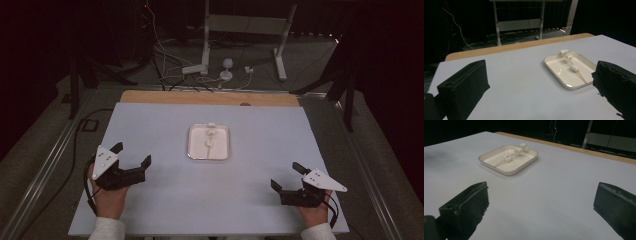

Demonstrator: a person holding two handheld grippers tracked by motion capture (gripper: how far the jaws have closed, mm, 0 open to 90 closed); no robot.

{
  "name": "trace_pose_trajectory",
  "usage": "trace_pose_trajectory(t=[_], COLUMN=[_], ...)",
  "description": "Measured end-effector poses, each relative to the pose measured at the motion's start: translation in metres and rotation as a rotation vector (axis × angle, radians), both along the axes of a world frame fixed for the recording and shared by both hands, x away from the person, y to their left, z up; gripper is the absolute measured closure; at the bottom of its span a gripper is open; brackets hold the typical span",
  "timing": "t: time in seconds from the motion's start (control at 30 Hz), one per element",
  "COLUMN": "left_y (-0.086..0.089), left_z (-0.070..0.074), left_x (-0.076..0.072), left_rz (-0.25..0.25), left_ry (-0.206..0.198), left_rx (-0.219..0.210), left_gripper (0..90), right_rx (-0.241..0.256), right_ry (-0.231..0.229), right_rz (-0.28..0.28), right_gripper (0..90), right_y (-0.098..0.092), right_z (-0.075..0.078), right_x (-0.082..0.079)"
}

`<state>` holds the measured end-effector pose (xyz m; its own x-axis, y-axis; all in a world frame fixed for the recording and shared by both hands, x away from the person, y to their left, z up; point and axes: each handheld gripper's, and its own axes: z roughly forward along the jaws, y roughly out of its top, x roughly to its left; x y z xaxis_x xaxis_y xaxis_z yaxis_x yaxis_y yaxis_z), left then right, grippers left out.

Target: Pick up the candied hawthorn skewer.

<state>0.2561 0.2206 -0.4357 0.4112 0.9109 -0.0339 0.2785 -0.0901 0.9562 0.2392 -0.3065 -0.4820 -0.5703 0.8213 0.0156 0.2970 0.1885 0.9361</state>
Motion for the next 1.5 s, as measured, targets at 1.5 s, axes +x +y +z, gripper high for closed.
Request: trace_pose_trajectory(t=[1.5], left_y=[-0.109], left_z=[-0.029], left_x=[0.089], left_rz=[-0.039], left_ry=[0.144], left_rx=[0.031], left_gripper=[1.2], right_rx=[-0.006], right_ry=[0.013], right_rz=[-0.012], right_gripper=[0.0], right_y=[-0.002], right_z=[-0.002], right_x=[0.002])
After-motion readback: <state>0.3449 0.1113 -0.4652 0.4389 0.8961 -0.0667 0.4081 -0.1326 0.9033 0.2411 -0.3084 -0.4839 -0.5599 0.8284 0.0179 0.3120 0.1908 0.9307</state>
